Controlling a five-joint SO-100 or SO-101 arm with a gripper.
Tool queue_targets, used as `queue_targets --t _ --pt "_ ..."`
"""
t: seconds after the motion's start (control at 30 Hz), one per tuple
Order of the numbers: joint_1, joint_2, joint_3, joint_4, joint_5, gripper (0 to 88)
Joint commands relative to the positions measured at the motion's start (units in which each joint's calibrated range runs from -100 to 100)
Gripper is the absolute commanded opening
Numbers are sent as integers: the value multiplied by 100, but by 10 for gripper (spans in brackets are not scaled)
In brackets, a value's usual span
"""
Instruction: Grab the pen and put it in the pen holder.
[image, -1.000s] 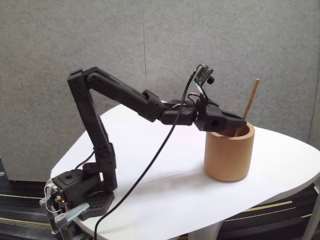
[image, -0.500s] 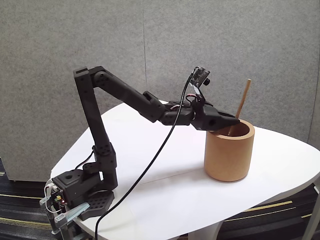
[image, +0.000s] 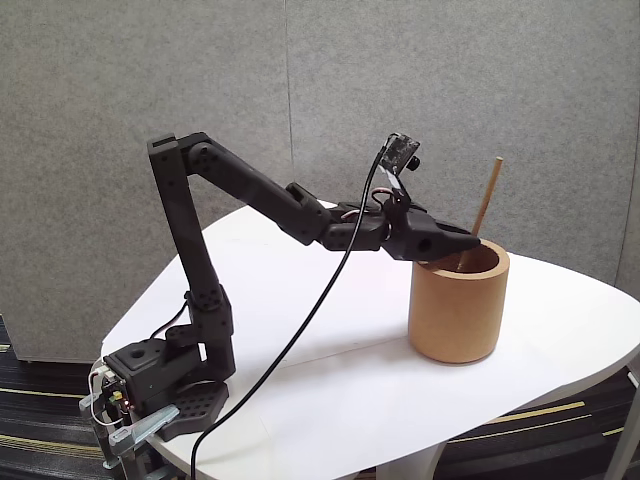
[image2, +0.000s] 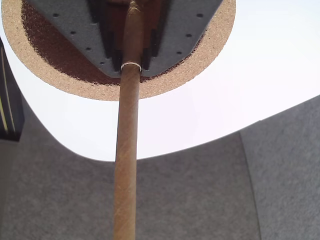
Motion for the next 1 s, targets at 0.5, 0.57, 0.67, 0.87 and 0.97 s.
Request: queue_targets --t 0.5,0.57,0.67,0.87,0.97 --pt "-3 -33 -235 -59 20 11" --pt "-3 -33 -208 -59 20 11" --pt "4 -41 -45 -93 4 12" --pt "-3 -41 9 -51 4 12" --pt "12 -41 9 -51 9 19"
